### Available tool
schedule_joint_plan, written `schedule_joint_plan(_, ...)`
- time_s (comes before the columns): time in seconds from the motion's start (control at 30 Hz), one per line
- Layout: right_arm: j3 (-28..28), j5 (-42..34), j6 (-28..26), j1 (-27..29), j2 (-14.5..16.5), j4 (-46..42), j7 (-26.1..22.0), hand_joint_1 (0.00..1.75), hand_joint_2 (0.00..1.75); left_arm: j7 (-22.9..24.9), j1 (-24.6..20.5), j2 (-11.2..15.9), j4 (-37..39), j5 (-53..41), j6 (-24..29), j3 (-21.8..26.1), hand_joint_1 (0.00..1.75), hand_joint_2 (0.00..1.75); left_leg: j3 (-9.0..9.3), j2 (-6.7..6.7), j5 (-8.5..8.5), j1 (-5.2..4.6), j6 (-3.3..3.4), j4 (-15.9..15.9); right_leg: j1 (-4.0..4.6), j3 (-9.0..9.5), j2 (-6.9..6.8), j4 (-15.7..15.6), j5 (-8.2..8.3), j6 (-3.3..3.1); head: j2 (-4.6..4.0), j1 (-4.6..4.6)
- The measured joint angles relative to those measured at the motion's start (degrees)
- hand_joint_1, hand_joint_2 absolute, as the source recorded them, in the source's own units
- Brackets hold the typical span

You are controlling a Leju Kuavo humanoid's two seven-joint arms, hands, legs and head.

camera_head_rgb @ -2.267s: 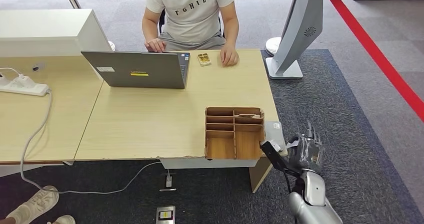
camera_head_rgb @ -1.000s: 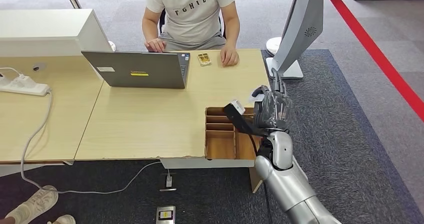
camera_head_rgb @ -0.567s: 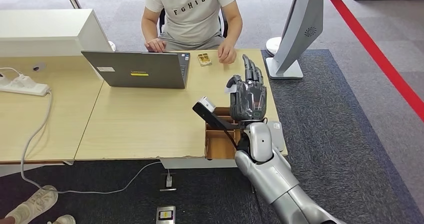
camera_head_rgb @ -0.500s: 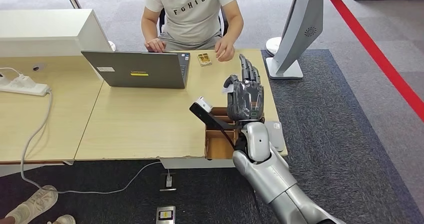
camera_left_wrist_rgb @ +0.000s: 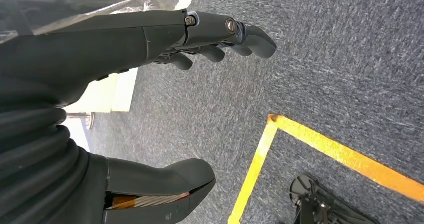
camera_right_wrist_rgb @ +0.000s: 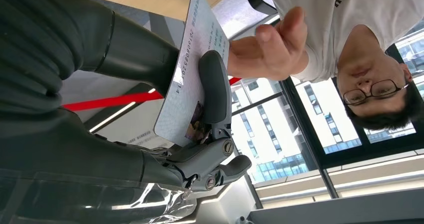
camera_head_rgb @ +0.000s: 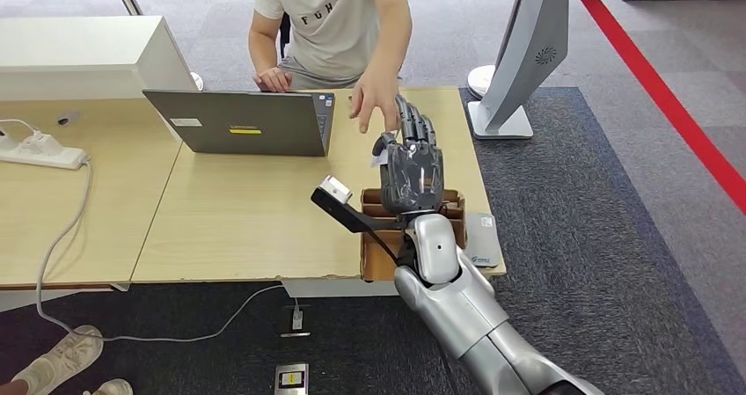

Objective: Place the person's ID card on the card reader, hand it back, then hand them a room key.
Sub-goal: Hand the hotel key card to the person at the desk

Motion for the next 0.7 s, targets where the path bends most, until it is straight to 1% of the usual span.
schedule_joint_plan(0.43,0.3,0.4,0.3,-0.2,0.3,0.0,-0.2,1.75,1.75,-0.2,0.1,-0.6,0.0,-0.5,0.1,0.0,0.0,1.75,0.0,0.0,0.0,0.0,0.0,0.0,0.0,0.0,0.0,0.0,0.0,0.0,0.0,-0.01)
schedule_joint_plan(0.67,1.0,3.9,0.7,-0.5,1.0,0.8,-0.2,1.74,1.75,-0.4,0.1,-1.0,0.0,0.9,0.4,0.0,0.0,1.75,0.0,0.0,0.0,0.0,0.0,0.0,0.0,-0.01,0.0,0.0,0.0,0.0,0.0,-0.01)
schedule_joint_plan(0.7,1.1,4.2,0.7,-0.5,1.1,1.0,-0.2,1.31,1.75,-0.5,0.1,-1.0,0.0,1.1,0.5,0.0,0.0,1.75,-0.01,0.0,0.0,0.0,0.0,0.0,0.0,-0.01,0.0,0.0,0.0,0.0,0.0,-0.01)
